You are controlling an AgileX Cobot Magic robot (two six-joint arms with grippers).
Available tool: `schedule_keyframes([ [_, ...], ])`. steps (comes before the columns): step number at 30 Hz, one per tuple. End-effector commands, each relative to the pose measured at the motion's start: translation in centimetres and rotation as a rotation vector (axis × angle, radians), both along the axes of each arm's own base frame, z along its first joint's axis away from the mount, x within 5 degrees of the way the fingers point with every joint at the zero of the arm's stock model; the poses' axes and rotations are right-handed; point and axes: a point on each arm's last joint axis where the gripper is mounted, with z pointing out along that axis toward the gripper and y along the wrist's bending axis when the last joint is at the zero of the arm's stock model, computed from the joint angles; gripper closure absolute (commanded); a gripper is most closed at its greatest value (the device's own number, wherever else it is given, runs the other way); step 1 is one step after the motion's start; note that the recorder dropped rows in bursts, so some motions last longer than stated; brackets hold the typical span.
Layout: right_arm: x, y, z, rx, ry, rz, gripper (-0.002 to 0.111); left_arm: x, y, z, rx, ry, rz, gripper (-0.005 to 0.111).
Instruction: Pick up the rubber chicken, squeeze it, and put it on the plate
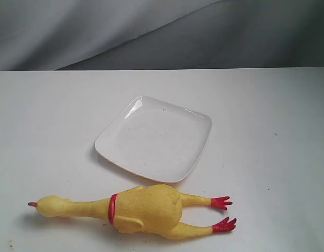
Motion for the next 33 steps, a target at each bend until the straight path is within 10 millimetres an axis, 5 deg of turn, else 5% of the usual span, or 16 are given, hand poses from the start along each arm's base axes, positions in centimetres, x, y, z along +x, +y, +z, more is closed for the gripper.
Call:
schedule_keyframes([
  [1,0.0,0.0,-0.1,0.0,-0.002,-0.004,0.108,0.0,0.0,-0.1,-0.002,0.0,0.001,0.106],
  [9,0.0,-0.1,0.1,-0.043,-0.022,-0.006,0.108,0.0,0.0,-0.1,-0.002,0.0,0.001,0.106],
  [18,-0.1,0.3,5.0,-0.073,-0.569,0.026,0.108,0.0,0.0,-0.1,-0.002,0.0,0.001,0.106],
  [27,-1.2,0.5,7.2,-0.086,-0.84,0.042,0.108,0.0,0.0,-0.1,-0.002,0.0,0.001,0.106],
  [29,-1.6,0.6,7.8,0.006,-0.916,0.066,0.108,0.0,0.0,-0.1,-0.002,0.0,0.001,0.106],
  [33,-1.8,0.6,8.0,0.486,-0.948,0.178,0.108,0.0,0.0,-0.1,-0.002,0.0,0.001,0.106],
])
